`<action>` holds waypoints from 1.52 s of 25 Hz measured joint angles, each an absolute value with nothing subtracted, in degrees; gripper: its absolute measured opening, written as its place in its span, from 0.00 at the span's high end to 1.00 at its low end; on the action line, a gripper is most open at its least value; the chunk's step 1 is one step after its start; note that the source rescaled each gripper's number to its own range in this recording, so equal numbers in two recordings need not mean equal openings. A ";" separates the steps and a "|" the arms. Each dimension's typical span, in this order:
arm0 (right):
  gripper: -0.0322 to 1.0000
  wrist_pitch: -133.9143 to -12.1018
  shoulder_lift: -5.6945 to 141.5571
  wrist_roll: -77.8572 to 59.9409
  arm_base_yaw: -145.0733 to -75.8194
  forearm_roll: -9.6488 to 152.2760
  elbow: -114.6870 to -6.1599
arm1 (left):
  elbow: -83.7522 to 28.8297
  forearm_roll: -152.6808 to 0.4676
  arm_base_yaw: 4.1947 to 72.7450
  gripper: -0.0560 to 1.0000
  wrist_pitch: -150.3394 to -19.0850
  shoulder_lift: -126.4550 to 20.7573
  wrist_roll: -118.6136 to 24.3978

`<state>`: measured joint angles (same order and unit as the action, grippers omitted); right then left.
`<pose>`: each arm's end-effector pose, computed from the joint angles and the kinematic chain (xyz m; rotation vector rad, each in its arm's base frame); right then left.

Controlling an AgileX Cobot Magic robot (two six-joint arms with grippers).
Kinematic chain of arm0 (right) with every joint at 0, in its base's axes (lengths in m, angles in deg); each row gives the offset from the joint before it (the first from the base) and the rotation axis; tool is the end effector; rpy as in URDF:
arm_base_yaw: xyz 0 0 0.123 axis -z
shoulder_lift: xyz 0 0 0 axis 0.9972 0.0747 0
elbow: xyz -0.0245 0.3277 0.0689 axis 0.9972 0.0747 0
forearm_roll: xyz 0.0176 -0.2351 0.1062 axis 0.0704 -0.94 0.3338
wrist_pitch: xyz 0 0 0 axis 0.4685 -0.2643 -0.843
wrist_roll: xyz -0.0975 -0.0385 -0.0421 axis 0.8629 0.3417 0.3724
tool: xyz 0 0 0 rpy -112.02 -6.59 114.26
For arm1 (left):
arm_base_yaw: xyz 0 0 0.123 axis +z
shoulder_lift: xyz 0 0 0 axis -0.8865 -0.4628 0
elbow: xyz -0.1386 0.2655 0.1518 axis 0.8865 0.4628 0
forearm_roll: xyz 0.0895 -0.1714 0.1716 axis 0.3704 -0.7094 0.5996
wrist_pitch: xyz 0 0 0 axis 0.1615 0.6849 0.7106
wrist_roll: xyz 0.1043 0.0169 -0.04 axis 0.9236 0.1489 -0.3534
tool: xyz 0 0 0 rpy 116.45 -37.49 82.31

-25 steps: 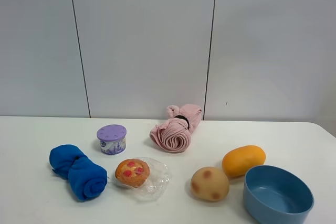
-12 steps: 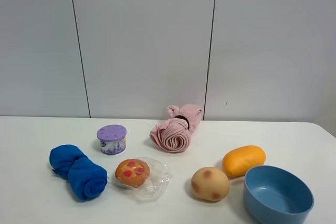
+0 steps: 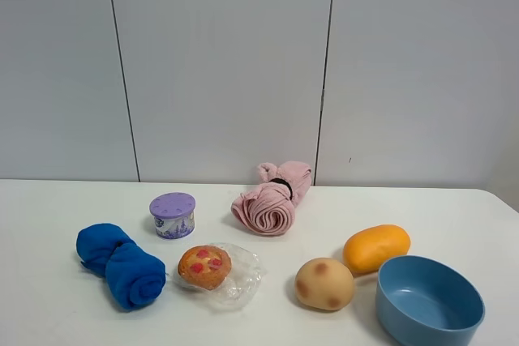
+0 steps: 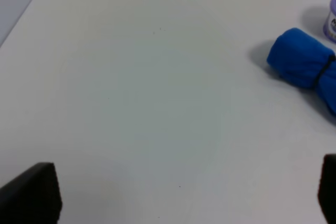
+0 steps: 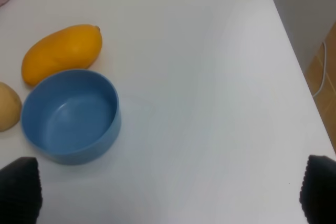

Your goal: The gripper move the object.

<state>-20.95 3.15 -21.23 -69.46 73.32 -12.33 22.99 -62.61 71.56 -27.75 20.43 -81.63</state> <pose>-0.0087 0.0203 0.2927 0.1052 2.1234 -0.0663 -0.0314 -0.0050 0.2729 -0.1703 2.0285 0.0949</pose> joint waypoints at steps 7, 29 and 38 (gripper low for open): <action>0.00 -21.36 -1.26 -20.16 -69.46 73.39 -8.78 | 22.99 -62.61 71.56 0.00 -27.75 20.43 -81.63; 0.00 -20.89 -5.35 -19.60 -72.40 73.84 -8.56 | 22.99 -62.61 71.56 0.00 -27.75 20.43 -81.63; 0.00 -20.89 -5.35 -19.60 -72.40 73.84 -8.56 | 22.99 -62.61 71.56 0.00 -27.75 20.43 -81.63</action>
<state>-20.89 -5.35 -19.60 -72.40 73.84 -8.56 22.99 -62.61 71.56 -27.75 20.43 -81.63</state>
